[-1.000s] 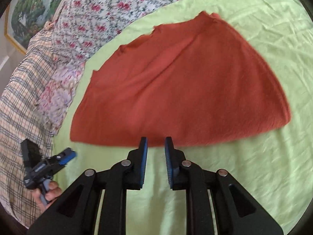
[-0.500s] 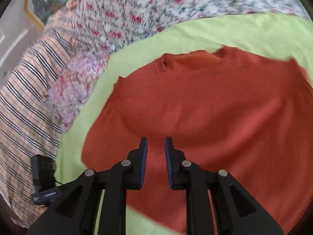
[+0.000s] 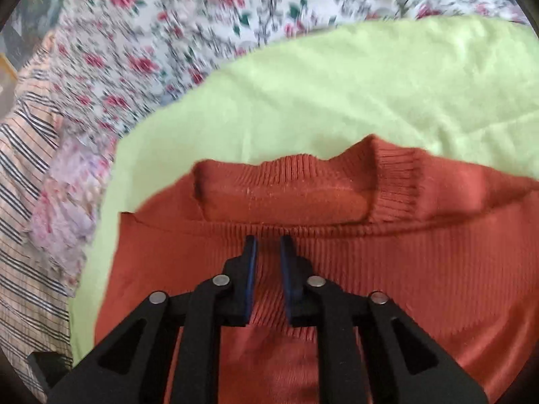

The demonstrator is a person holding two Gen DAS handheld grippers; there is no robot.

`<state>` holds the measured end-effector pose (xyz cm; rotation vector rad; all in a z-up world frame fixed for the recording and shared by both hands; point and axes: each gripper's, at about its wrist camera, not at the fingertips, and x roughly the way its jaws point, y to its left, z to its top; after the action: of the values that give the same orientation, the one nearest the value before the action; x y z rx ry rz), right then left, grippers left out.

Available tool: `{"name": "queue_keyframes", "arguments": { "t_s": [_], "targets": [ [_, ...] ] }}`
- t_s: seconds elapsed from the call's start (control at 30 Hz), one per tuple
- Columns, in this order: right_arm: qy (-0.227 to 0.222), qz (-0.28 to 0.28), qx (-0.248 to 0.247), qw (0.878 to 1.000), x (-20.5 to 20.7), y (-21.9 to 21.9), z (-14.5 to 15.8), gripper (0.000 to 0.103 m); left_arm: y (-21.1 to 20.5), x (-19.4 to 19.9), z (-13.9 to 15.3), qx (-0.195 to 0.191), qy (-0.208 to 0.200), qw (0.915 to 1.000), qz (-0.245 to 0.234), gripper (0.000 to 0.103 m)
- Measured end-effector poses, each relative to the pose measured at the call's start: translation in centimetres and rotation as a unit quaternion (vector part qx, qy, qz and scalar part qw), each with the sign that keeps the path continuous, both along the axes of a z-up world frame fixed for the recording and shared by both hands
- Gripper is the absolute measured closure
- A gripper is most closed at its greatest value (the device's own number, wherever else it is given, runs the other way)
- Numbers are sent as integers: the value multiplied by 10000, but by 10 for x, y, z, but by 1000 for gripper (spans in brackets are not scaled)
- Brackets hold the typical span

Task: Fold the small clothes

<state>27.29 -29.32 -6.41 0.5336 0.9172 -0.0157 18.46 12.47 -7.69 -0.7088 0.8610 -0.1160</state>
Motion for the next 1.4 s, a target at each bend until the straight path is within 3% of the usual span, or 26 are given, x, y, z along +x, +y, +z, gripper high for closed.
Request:
{"name": "queue_keyframes", "arguments": {
  "t_s": [0.07, 0.17, 0.23, 0.3, 0.43, 0.53, 0.67, 0.8, 0.87, 0.93, 1.1, 1.17, 1.2, 1.23, 1.4],
  "targets": [
    [-119, 39, 209, 9997, -25, -2, 12, 87, 2, 6, 0, 56, 24, 9999, 108, 67],
    [-206, 85, 297, 9993, -65, -5, 26, 84, 4, 12, 1, -36, 5, 9999, 117, 88],
    [-250, 91, 332, 9991, -94, -12, 32, 76, -1, 11, 9, 92, -100, 9999, 87, 93],
    [-259, 43, 343, 9991, -122, -19, 37, 70, -12, 9, 23, 353, -288, 9990, -10, 94],
    [-166, -59, 449, 9988, -155, -33, 37, 69, -47, 4, 56, 621, -766, 9940, -484, 94],
    [-153, -186, 627, 9977, -169, -49, 38, 69, -94, -2, 76, 620, -1142, 9856, -1081, 94],
    [-244, -174, 940, 9951, -177, -67, 43, 69, -168, -6, 75, 884, -1224, 9711, -1848, 94],
    [-207, 93, 1246, 9919, -163, -66, 41, 69, -223, -8, 49, 1115, -1009, 9594, -2385, 94],
    [-93, 242, 1389, 9900, -150, -62, 33, 60, -241, -7, 34, 1284, -848, 9559, -2501, 94],
    [57, 327, 1516, 9879, -133, -57, 20, 49, -246, -9, 28, 1404, -845, 9538, -2519, 94],
    [290, 433, 1447, 9881, -87, -39, -4, 49, -251, -13, 34, 1629, -961, 9472, -2588, 94],
    [266, 468, 1269, 9905, -73, -34, -5, 58, -256, -15, 38, 1780, -1018, 9433, -2611, 94],
    [300, 530, 1149, 9915, -67, -30, -4, 82, -258, -17, 42, 1847, -1056, 9418, -2604, 94],
    [287, 569, 1125, 9916, -65, -30, -2, 89, -257, -19, 45, 1842, -1094, 9416, -2596, 94],
    [-301, 631, 790, 9944, -90, -56, 45, 89, -283, -24, 70, 1482, -1369, 9356, -2897, 94]
  ]
}}
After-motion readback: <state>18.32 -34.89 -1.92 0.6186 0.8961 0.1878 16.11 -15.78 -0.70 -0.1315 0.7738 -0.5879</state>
